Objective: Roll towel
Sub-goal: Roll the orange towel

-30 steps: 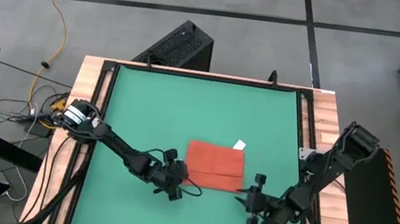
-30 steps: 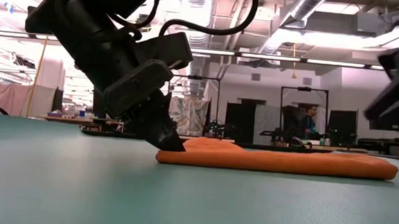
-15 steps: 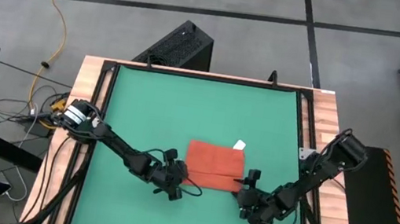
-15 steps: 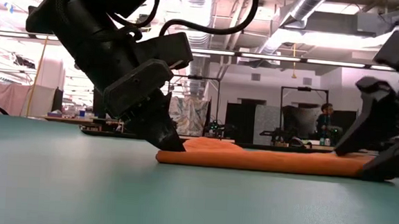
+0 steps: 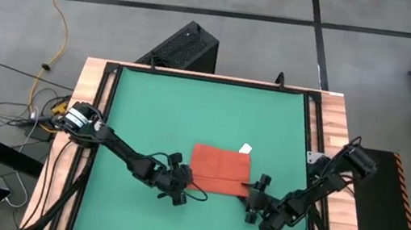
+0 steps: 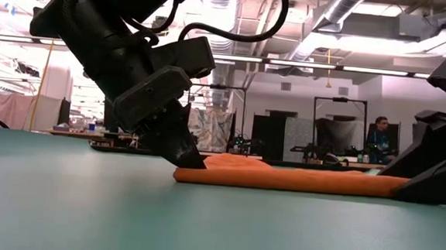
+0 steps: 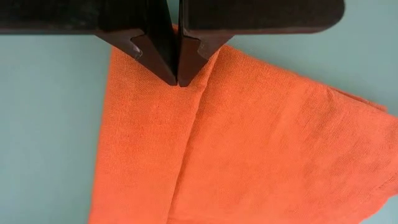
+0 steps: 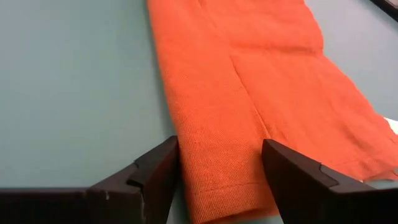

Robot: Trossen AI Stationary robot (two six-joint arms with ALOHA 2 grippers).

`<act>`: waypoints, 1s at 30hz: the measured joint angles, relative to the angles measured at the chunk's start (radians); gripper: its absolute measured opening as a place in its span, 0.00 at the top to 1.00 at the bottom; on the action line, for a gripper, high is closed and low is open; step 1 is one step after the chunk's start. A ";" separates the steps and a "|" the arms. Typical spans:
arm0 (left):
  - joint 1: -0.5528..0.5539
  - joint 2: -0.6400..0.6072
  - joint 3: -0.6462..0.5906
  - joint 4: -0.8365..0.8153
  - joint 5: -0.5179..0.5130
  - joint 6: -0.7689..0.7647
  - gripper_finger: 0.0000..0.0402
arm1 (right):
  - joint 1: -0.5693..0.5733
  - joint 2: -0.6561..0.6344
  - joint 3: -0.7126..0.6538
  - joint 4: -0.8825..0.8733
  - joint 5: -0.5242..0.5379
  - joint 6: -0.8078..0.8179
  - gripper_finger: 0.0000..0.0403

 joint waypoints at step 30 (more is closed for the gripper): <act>-0.073 -0.034 0.037 0.013 -0.222 0.134 1.00 | -0.018 -0.053 0.013 0.001 -0.113 -0.004 0.96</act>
